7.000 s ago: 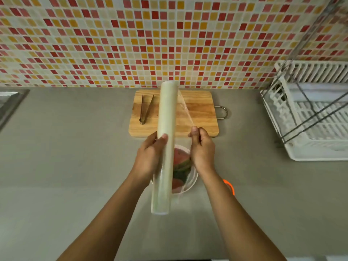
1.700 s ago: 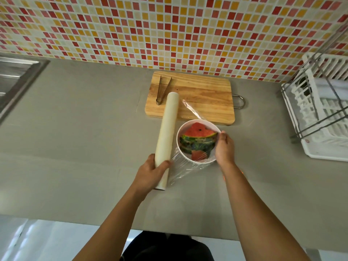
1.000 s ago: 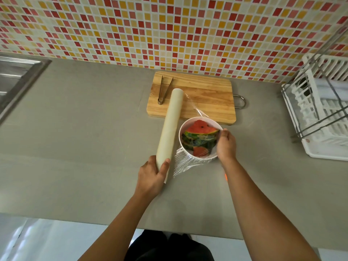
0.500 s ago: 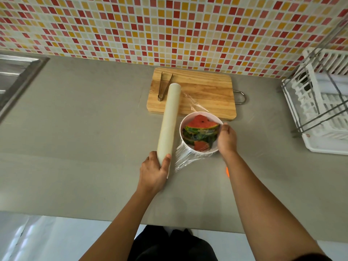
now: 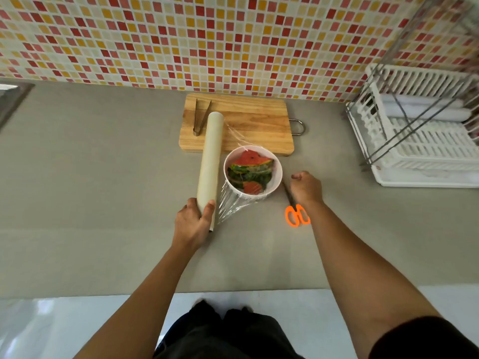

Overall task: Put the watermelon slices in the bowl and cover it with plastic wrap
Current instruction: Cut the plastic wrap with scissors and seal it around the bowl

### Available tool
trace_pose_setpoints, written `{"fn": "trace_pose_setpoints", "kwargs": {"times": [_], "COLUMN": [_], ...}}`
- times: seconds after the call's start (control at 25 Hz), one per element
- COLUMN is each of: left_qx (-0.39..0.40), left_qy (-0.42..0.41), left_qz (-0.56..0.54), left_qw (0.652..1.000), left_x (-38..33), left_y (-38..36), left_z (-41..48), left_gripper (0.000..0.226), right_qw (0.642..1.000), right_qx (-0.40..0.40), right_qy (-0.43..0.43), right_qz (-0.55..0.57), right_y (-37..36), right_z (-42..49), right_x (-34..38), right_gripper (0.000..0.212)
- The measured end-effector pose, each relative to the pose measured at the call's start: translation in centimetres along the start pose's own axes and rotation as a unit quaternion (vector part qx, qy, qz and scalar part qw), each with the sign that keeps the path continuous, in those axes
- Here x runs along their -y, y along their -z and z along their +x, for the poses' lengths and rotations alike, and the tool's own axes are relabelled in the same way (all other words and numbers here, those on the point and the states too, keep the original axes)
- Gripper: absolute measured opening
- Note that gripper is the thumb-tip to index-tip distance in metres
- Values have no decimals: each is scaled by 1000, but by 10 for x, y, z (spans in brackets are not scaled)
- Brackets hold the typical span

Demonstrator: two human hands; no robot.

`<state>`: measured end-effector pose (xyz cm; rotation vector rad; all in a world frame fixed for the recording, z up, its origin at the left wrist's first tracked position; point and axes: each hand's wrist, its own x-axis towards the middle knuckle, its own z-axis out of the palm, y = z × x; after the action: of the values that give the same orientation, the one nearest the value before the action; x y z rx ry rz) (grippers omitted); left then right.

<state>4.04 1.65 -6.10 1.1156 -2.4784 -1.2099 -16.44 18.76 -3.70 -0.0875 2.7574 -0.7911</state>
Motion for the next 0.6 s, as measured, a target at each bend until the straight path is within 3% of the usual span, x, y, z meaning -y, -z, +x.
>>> {"fn": "trace_pose_setpoints", "kwargs": {"times": [0.24, 0.44, 0.6], "left_qx": [-5, -10, -4], "left_qy": [-9, -9, -3], "left_qz": [-7, -16, -33], "left_qw": [1000, 1000, 999], "left_x": [0, 1, 3], "left_y": [0, 1, 2], "left_z": [-1, -2, -1], "left_gripper": [49, 48, 49], "right_qw": [987, 981, 992], "right_qx": [60, 43, 5], "right_qy": [-20, 4, 40], "right_qz": [-150, -191, -120], "right_y": [2, -6, -5], "right_z": [-37, -49, -72], "right_x": [-23, -27, -33], "right_gripper": [37, 35, 34]}}
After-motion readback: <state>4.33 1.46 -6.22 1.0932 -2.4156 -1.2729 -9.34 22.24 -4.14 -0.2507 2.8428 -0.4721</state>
